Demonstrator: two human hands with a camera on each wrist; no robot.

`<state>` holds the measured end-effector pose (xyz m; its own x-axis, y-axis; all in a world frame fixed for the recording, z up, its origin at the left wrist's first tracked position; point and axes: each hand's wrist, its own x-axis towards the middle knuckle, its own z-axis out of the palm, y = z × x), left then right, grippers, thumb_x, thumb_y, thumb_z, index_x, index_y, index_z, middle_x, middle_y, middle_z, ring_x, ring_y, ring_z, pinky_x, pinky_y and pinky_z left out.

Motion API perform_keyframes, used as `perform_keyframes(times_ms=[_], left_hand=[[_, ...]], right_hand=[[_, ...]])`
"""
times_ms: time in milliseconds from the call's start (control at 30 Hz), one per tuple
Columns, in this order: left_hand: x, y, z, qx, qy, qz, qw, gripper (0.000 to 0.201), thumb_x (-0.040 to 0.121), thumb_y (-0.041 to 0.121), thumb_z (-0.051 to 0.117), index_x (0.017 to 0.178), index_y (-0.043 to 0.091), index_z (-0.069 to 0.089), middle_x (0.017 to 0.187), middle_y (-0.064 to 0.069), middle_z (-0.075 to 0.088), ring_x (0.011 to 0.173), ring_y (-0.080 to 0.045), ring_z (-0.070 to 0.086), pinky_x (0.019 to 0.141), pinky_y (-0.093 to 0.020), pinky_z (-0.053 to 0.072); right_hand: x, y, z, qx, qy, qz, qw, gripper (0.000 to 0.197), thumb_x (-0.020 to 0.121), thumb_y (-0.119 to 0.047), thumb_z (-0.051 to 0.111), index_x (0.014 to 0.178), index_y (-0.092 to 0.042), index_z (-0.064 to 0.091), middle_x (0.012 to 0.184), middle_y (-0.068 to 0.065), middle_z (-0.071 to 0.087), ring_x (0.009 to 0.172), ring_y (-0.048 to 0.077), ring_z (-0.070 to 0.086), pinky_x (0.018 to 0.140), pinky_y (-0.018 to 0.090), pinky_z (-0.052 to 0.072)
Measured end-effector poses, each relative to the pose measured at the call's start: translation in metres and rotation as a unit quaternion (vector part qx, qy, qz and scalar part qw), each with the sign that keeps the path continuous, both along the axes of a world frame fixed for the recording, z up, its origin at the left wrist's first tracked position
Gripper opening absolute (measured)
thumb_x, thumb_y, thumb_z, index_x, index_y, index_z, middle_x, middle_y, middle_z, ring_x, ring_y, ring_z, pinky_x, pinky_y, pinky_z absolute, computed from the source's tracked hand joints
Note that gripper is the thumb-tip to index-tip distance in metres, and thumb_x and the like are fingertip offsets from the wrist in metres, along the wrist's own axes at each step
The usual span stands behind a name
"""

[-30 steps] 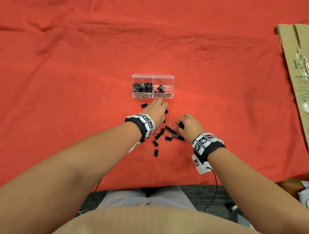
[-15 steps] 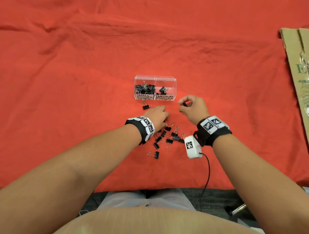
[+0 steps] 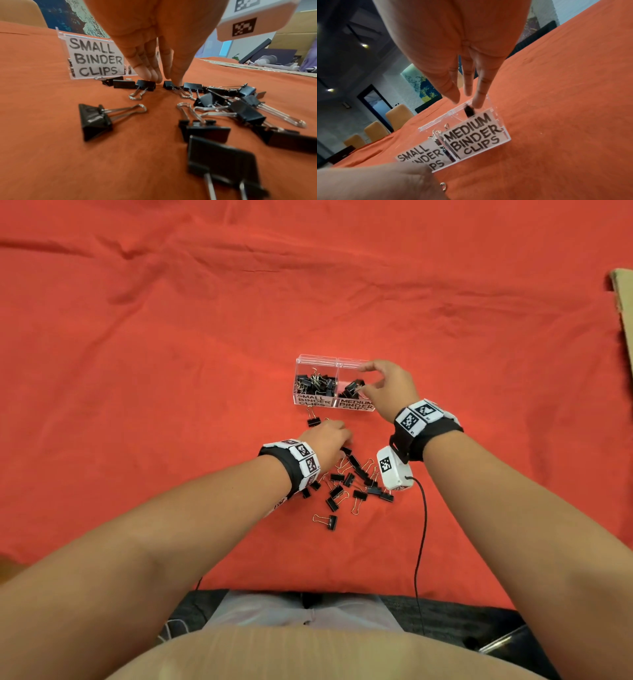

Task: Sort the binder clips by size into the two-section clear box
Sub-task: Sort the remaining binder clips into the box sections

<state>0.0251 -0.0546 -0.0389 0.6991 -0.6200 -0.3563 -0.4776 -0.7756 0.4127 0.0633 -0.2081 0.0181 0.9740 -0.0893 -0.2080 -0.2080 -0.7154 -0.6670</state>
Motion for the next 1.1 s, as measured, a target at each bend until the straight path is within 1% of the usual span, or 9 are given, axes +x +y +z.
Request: perform_keyframes(times_ms=[67,267,400,567,667,733,833,933,1100], left_hand=[[-0.002,0.0,-0.003,0.012,-0.019,-0.02,1.0,0.04,0.09,0.023,0.06,0.128,0.011,0.053,0.124,-0.008,0.051,0.119,-0.026,0.045,0.098,-0.037,0.042],[-0.006,-0.005,-0.007,0.02,-0.044,-0.013,0.999,0.03,0.091,0.021,0.06,0.115,0.004,0.057,0.114,-0.011,0.052,0.113,-0.027,0.046,0.094,-0.039,0.044],[-0.005,-0.006,-0.005,0.009,-0.023,0.013,1.0,0.02,0.091,0.017,0.059,0.107,0.007,0.055,0.112,-0.009,0.053,0.109,-0.025,0.047,0.091,-0.037,0.043],[-0.002,-0.005,0.004,-0.07,0.077,0.084,0.991,0.007,0.088,0.014,0.062,0.092,0.012,0.057,0.093,-0.003,0.062,0.091,-0.023,0.059,0.082,-0.036,0.05],[-0.002,-0.007,0.007,-0.084,0.115,0.066,0.988,0.013,0.087,0.013,0.064,0.099,0.012,0.061,0.089,-0.004,0.063,0.079,-0.018,0.057,0.082,-0.036,0.052],[-0.002,-0.009,0.007,-0.055,0.118,0.022,0.991,0.024,0.089,0.015,0.062,0.113,0.013,0.06,0.096,-0.006,0.064,0.083,-0.017,0.056,0.084,-0.034,0.051],[-0.005,-0.015,0.003,-0.007,0.11,-0.041,0.993,0.04,0.092,0.019,0.058,0.131,0.013,0.051,0.12,-0.009,0.059,0.111,-0.024,0.054,0.095,-0.036,0.046],[-0.014,-0.023,-0.002,0.037,0.069,-0.075,0.994,0.043,0.095,0.023,0.054,0.135,0.012,0.047,0.127,-0.012,0.052,0.124,-0.028,0.043,0.103,-0.04,0.04],[-0.024,-0.021,-0.007,0.048,-0.025,-0.092,0.994,0.022,0.09,0.009,0.057,0.11,0.002,0.052,0.111,-0.014,0.048,0.106,-0.03,0.05,0.079,-0.041,0.048]], right_hand=[[-0.009,-0.002,0.001,-0.003,-0.006,-0.001,1.0,0.031,0.085,-0.007,0.058,0.111,-0.022,0.063,0.087,-0.007,0.059,0.061,0.014,0.055,0.051,0.02,0.045],[-0.065,-0.005,-0.02,-0.08,0.1,0.094,0.987,0.017,0.087,-0.011,0.057,0.101,-0.016,0.064,0.104,0.001,0.065,0.09,0.013,0.06,0.079,0.021,0.049],[-0.1,-0.003,-0.044,-0.159,0.158,0.149,0.963,0.023,0.081,-0.023,0.064,0.103,-0.014,0.064,0.114,0.009,0.056,0.108,0.026,0.056,0.087,0.039,0.051],[-0.113,-0.003,-0.055,-0.157,0.132,0.136,0.969,0.029,0.082,-0.024,0.064,0.109,-0.011,0.063,0.104,0.007,0.049,0.098,0.025,0.054,0.082,0.04,0.05],[-0.114,-0.007,-0.054,-0.114,0.113,0.107,0.981,0.025,0.083,-0.018,0.062,0.106,-0.009,0.065,0.104,0.008,0.049,0.093,0.023,0.054,0.08,0.032,0.047],[-0.115,-0.01,-0.053,-0.09,0.1,0.09,0.987,0.023,0.083,-0.017,0.062,0.104,-0.009,0.066,0.1,0.006,0.048,0.087,0.021,0.052,0.079,0.029,0.044],[-0.112,-0.015,-0.049,-0.068,0.086,0.067,0.992,0.019,0.082,-0.016,0.063,0.1,-0.009,0.067,0.093,0.001,0.046,0.08,0.015,0.05,0.078,0.028,0.045],[-0.104,-0.022,-0.042,-0.046,0.075,0.019,0.996,0.014,0.082,-0.016,0.064,0.095,-0.01,0.066,0.093,0.003,0.05,0.079,0.015,0.053,0.076,0.027,0.045],[-0.075,-0.029,-0.023,0.009,0.043,-0.048,0.998,0.011,0.083,-0.017,0.064,0.092,-0.011,0.068,0.09,0.001,0.057,0.08,0.014,0.054,0.074,0.026,0.043]])
